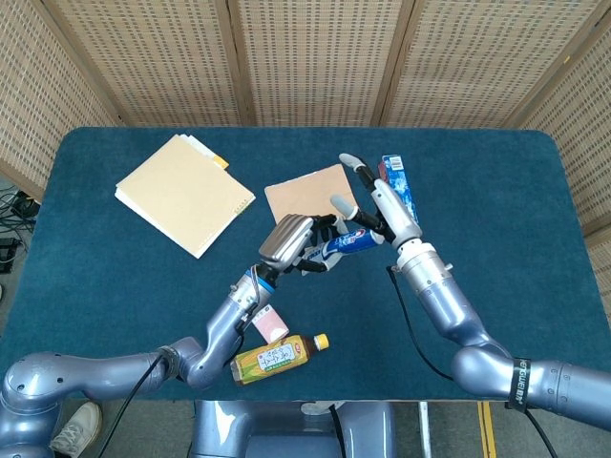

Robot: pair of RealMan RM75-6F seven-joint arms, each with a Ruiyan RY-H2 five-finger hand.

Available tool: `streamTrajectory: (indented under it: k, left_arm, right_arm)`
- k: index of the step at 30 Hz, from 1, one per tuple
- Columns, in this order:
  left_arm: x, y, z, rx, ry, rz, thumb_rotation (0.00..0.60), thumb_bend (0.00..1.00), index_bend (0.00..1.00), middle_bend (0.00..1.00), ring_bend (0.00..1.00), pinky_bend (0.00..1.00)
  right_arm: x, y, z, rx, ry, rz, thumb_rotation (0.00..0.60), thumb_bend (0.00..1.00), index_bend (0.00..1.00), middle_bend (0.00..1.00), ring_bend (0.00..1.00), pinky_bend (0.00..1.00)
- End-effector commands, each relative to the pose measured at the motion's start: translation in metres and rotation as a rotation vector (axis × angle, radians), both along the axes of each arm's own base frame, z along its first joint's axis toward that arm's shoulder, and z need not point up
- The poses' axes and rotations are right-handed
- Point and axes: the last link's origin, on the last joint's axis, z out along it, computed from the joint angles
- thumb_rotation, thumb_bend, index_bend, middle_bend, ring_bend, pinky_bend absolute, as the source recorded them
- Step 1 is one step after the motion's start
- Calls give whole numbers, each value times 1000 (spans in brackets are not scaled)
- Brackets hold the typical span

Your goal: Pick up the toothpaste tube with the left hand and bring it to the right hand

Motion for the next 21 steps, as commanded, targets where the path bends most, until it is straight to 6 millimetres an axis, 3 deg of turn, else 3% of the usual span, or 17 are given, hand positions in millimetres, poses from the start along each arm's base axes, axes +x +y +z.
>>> streamTrajectory:
  k: [1,21]
  left_arm:
    - [1,0,0,-2,-7,1,600,641,696,605,524,581]
    - [10,2,-4,-42,-75,52,600,640,702,612,530,581]
  right_arm:
    - [-1,0,0,17,-30,-11,0,0,0,0,0,0]
    - [-4,-4,-2,12,-189,-65,0,0,0,0,0,0]
